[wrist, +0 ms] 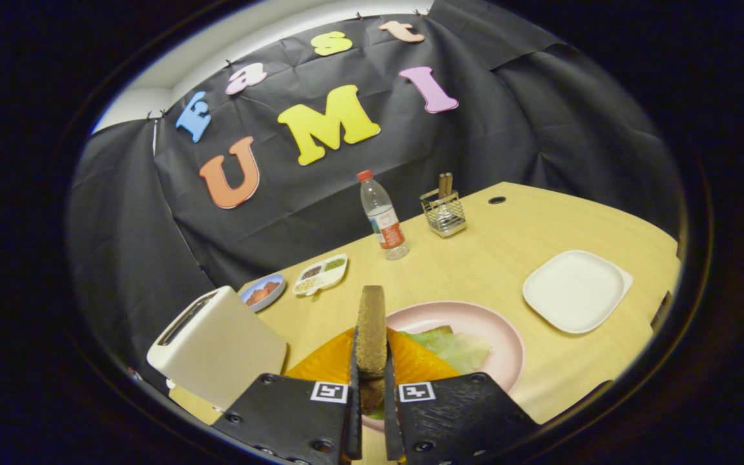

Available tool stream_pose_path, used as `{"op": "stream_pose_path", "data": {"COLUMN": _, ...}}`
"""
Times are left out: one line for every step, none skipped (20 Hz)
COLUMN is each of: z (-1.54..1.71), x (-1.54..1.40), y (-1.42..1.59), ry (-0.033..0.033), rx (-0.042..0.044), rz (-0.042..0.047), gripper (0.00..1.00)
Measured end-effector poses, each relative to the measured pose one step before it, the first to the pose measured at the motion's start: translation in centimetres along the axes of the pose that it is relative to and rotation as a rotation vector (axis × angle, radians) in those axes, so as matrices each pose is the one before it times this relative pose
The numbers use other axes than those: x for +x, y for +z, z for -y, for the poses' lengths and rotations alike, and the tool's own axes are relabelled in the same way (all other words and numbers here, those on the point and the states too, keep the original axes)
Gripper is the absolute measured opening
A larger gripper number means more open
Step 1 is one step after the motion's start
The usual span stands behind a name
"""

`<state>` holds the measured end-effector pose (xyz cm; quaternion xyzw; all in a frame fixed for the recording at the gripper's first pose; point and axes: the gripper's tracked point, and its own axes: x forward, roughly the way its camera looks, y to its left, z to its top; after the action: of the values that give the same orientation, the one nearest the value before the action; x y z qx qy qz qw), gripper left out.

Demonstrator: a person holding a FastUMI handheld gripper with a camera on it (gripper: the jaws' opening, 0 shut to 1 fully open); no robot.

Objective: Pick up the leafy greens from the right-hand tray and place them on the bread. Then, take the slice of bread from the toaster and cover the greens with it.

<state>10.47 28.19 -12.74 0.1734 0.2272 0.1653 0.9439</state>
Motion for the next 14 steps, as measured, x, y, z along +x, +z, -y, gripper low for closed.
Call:
{"op": "stream_pose_path", "data": {"z": 0.471, "x": -0.209, "y": -0.142, "ry": -0.00627, "rx": -0.00580, "rz": -0.00297, "gripper": 0.16}}
{"op": "stream_pose_path", "data": {"z": 0.267, "x": -0.289, "y": -0.043, "ry": -0.00592, "rx": -0.00477, "rz": -0.00419, "gripper": 0.18}}
{"op": "stream_pose_path", "data": {"z": 0.418, "x": 0.576, "y": -0.469, "ry": -0.00479, "rx": -0.00918, "rz": -0.00861, "gripper": 0.24}}
{"op": "stream_pose_path", "data": {"z": 0.431, "x": 0.044, "y": -0.263, "ry": -0.00330, "rx": -0.00704, "rz": -0.00809, "gripper": 0.29}}
{"op": "stream_pose_path", "data": {"z": 0.376, "x": 0.227, "y": -0.313, "ry": -0.00377, "rx": -0.00334, "rz": -0.00832, "gripper": 0.29}}
{"op": "stream_pose_path", "data": {"z": 0.499, "x": 0.090, "y": 0.062, "ry": -0.00540, "rx": -0.00273, "rz": -0.00649, "gripper": 0.42}}
{"op": "stream_pose_path", "data": {"z": 0.603, "x": 0.290, "y": -0.133, "ry": -0.00542, "rx": -0.00217, "rz": -0.00600, "gripper": 0.47}}
{"op": "stream_pose_path", "data": {"z": 0.682, "x": 0.248, "y": -0.013, "ry": -0.00758, "rx": -0.00458, "rz": -0.00511, "gripper": 0.53}}
{"op": "stream_pose_path", "data": {"z": 0.711, "x": 0.026, "y": 0.248, "ry": -0.00442, "rx": -0.00770, "rz": -0.00142, "gripper": 0.59}}
{"op": "stream_pose_path", "data": {"z": 0.677, "x": -0.057, "y": 0.458, "ry": -0.00503, "rx": -0.00733, "rz": 0.00886, "gripper": 0.65}}
{"op": "stream_pose_path", "data": {"z": 0.675, "x": -0.533, "y": 0.916, "ry": -0.00117, "rx": -0.00747, "rz": 0.02674, "gripper": 0.70}}
{"op": "stream_pose_path", "data": {"z": 0.457, "x": -0.499, "y": 1.266, "ry": 0.01024, "rx": -0.01524, "rz": 0.04025, "gripper": 0.82}}
{"op": "stream_pose_path", "data": {"z": 0.635, "x": -0.593, "y": 1.167, "ry": 0.00529, "rx": -0.02448, "rz": 0.03654, "gripper": 0.93}}
{"op": "stream_pose_path", "data": {"z": 0.793, "x": -0.520, "y": 1.305, "ry": 0.01010, "rx": -0.03331, "rz": 0.03254, "gripper": 0.95}}
